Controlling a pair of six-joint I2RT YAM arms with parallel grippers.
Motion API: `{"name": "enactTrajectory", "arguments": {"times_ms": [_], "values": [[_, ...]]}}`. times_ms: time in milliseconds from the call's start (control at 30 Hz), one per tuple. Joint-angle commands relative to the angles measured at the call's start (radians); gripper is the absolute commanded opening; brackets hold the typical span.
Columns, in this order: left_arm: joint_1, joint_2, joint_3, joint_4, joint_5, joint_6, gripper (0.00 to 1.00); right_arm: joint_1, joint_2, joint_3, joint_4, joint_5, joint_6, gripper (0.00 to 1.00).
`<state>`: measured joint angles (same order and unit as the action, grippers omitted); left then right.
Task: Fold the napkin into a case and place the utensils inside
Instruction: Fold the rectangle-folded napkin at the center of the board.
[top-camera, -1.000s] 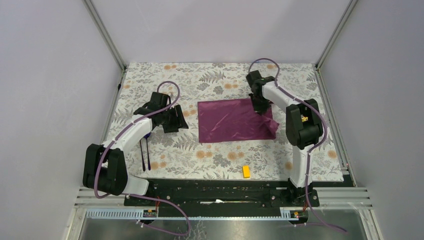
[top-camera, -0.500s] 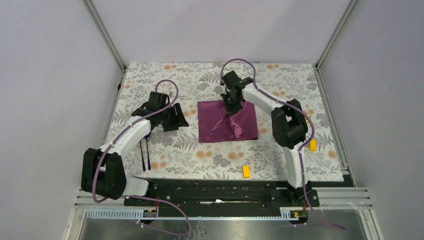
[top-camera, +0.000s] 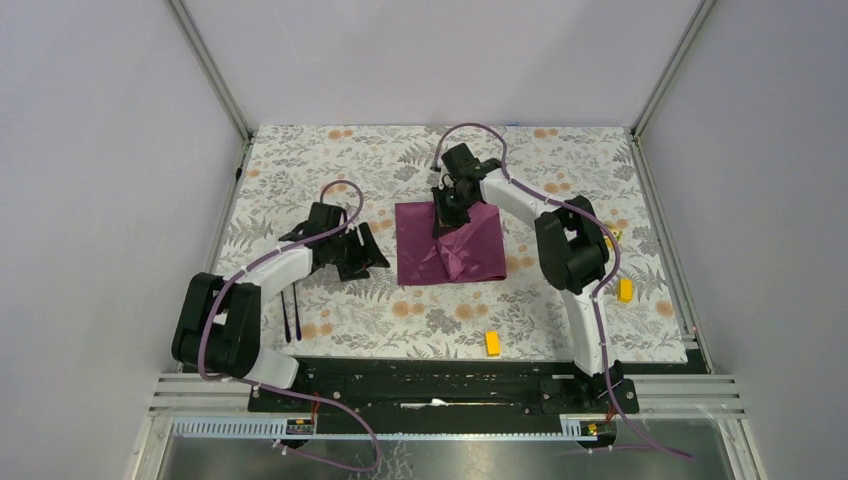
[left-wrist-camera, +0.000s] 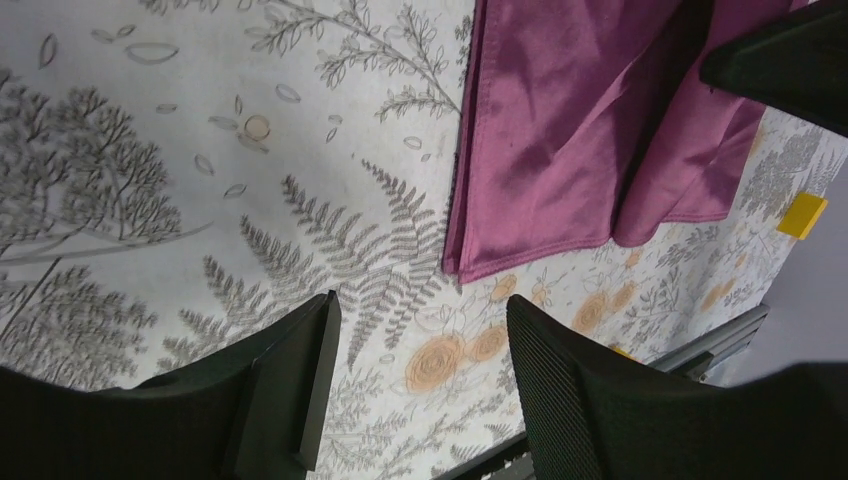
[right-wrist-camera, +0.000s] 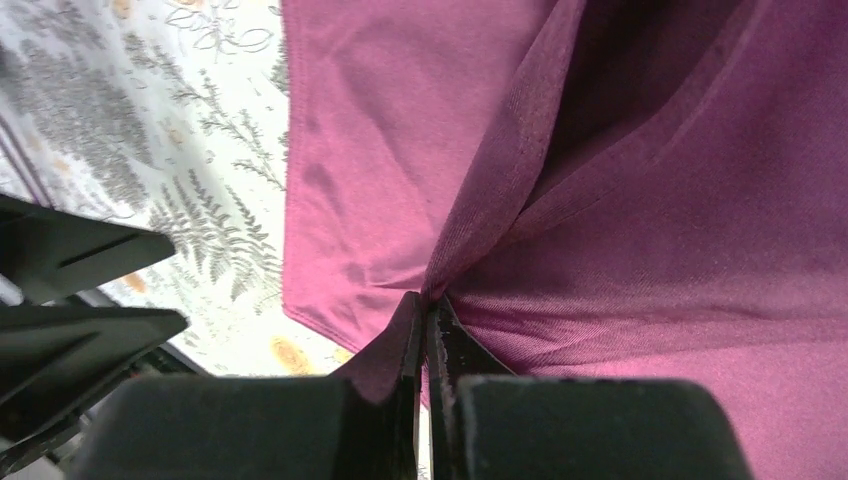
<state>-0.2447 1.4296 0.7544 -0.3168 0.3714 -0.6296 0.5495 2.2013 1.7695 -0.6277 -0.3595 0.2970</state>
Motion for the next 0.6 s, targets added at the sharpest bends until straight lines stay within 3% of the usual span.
{"name": "enactTrajectory", "arguments": {"times_ms": [0,300,567], "values": [[-0.011,0.044,-0.013,0.166,0.048,-0.056,0.66,0.010,0.030,0.047,0.045,-0.100,0.043,0.00],[-0.018,0.140,-0.064,0.307,0.115,-0.139,0.54,0.023,0.069,0.065,0.091,-0.161,0.101,0.00],[-0.022,0.162,-0.082,0.313,0.118,-0.146,0.49,0.041,0.098,0.098,0.094,-0.189,0.121,0.00]]}}
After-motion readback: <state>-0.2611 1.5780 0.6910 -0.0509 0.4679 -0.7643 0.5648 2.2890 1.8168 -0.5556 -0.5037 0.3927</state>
